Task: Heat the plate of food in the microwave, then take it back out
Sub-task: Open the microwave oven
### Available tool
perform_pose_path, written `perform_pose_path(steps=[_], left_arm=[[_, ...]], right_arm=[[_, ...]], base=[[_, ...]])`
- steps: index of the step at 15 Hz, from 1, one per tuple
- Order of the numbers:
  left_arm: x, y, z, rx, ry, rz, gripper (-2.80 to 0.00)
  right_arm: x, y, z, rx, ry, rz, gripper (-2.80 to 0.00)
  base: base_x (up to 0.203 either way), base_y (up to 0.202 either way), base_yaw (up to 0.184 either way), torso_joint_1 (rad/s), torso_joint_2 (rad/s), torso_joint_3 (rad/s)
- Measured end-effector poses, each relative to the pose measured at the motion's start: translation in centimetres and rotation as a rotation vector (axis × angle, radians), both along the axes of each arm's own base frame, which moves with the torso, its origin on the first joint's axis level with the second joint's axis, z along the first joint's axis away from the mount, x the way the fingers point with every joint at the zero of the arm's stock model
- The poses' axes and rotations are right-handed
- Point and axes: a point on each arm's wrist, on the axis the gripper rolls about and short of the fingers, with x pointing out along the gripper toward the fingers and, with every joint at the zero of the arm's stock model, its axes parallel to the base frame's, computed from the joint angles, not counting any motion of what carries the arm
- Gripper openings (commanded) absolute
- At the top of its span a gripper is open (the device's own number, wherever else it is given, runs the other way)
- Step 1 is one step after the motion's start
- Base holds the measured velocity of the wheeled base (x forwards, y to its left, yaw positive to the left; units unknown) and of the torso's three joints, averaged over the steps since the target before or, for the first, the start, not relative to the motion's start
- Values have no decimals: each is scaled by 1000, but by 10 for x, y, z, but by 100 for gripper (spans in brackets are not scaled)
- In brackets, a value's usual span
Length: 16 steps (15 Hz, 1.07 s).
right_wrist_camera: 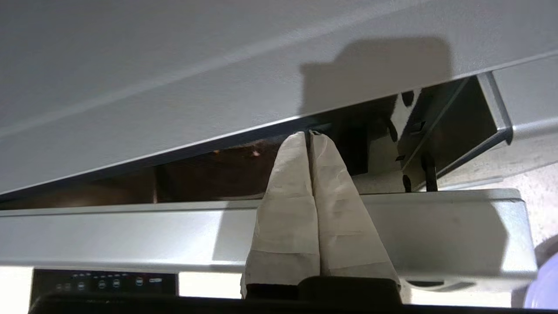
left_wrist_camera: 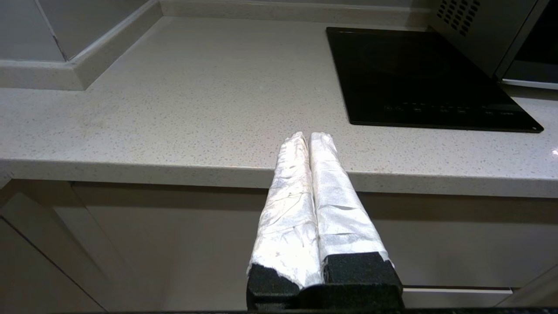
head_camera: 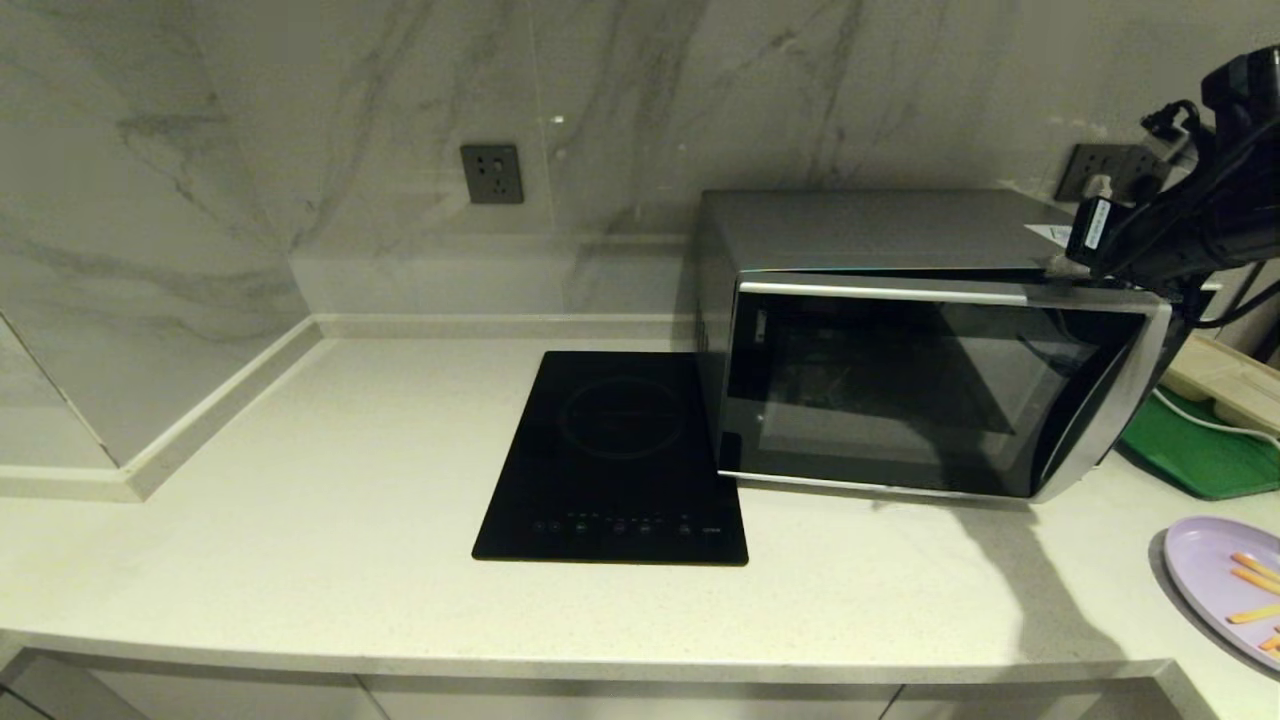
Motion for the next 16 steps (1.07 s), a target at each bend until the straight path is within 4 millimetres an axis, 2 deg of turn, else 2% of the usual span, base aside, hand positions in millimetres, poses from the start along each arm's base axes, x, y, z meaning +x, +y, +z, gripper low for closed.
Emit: perform_pose_path(steps=[3,7,10,16], left_arm=[[0,0,0,0,0,1,-280],[0,0,0,0,1,0,-280],[0,0,0,0,0,0,-280],[0,0,0,0,0,0,-280]], right_arm=[[0,-4,-6,6,35,-10,-280],[-13,-5,-5,26,100,-4,-280],[-31,-2,2,46,146,24,-280],[-84,8,19,81,230,108,-280]], base=[[0,0,0,0,0,0],[0,0,0,0,0,0],[0,0,0,0,0,0],[0,0,0,0,0,0]])
